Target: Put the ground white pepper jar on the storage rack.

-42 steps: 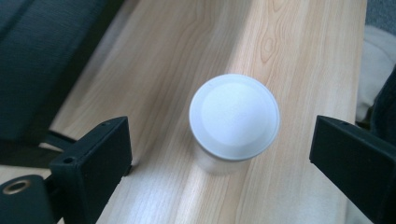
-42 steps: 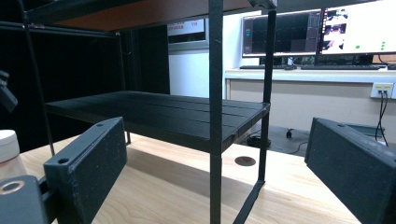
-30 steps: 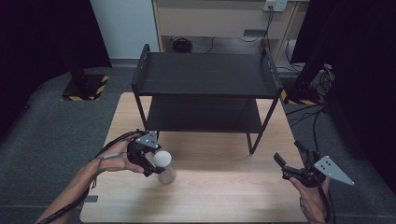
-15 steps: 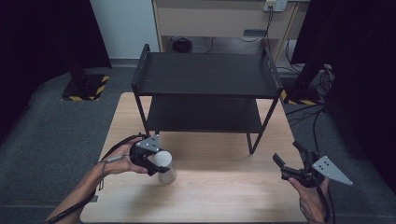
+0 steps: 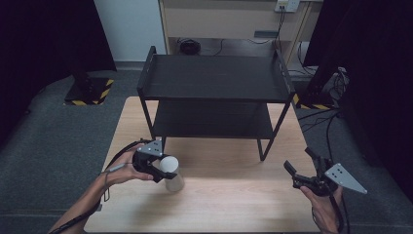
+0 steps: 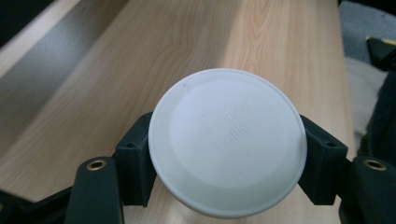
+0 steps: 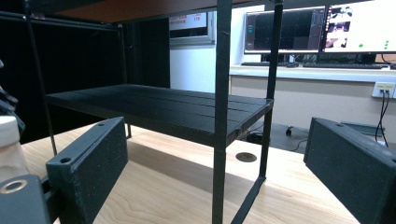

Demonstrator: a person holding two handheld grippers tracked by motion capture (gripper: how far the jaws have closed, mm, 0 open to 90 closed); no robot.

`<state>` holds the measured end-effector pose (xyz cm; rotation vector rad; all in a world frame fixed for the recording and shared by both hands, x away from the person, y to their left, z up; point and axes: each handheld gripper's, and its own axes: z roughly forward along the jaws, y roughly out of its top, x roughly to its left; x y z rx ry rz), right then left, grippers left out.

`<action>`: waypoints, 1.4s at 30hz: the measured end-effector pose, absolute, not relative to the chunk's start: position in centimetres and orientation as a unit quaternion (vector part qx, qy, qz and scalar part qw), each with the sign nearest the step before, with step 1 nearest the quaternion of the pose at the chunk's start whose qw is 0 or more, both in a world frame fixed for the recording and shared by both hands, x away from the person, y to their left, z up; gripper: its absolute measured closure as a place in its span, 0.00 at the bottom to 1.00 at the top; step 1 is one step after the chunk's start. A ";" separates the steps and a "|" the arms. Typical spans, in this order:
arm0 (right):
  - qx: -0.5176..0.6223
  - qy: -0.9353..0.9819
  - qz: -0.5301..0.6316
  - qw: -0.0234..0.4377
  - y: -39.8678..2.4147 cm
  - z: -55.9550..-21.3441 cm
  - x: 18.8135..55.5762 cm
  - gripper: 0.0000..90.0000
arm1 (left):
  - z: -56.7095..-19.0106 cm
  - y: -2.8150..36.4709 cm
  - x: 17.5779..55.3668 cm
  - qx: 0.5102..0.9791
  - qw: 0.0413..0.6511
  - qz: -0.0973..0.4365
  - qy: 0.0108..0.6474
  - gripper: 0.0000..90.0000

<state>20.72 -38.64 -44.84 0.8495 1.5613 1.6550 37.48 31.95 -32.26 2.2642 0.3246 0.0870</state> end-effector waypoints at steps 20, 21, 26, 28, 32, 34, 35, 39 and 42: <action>0.331 0.593 0.634 0.370 -37.8 -45.2 20.5 0.01 | -13.4 28.6 35.9 0.896 0.431 0.058 0.084 0.36; 0.333 0.594 0.633 0.369 -37.8 -45.2 20.5 0.00 | -11.5 28.0 35.9 0.896 0.432 0.056 0.084 0.37; 0.330 0.597 0.633 0.366 -37.8 -45.2 20.6 0.00 | -7.8 26.6 36.0 0.900 0.426 0.054 0.077 0.37; 0.329 0.598 0.632 0.366 -37.8 -45.2 20.7 0.00 | -6.1 25.9 36.5 0.904 0.419 0.047 0.076 0.37; 0.329 0.598 0.632 0.366 -37.8 -45.2 20.7 0.01 | -3.1 24.7 37.2 0.908 0.411 0.037 0.074 0.37; 0.330 0.598 0.632 0.366 -37.9 -45.3 20.7 0.01 | -1.6 24.1 37.4 0.910 0.408 0.040 0.066 0.37; 0.330 0.597 0.633 0.366 -37.9 -45.3 20.7 0.01 | -0.4 23.6 37.7 0.909 0.409 0.044 0.066 0.37; 0.329 0.596 0.635 0.365 -38.0 -45.3 20.7 0.01 | 1.3 23.3 38.0 0.900 0.420 0.069 0.094 0.37; 0.329 0.598 0.633 0.366 -37.9 -45.3 20.7 0.01 | 1.7 23.2 38.0 0.895 0.424 0.085 0.112 0.36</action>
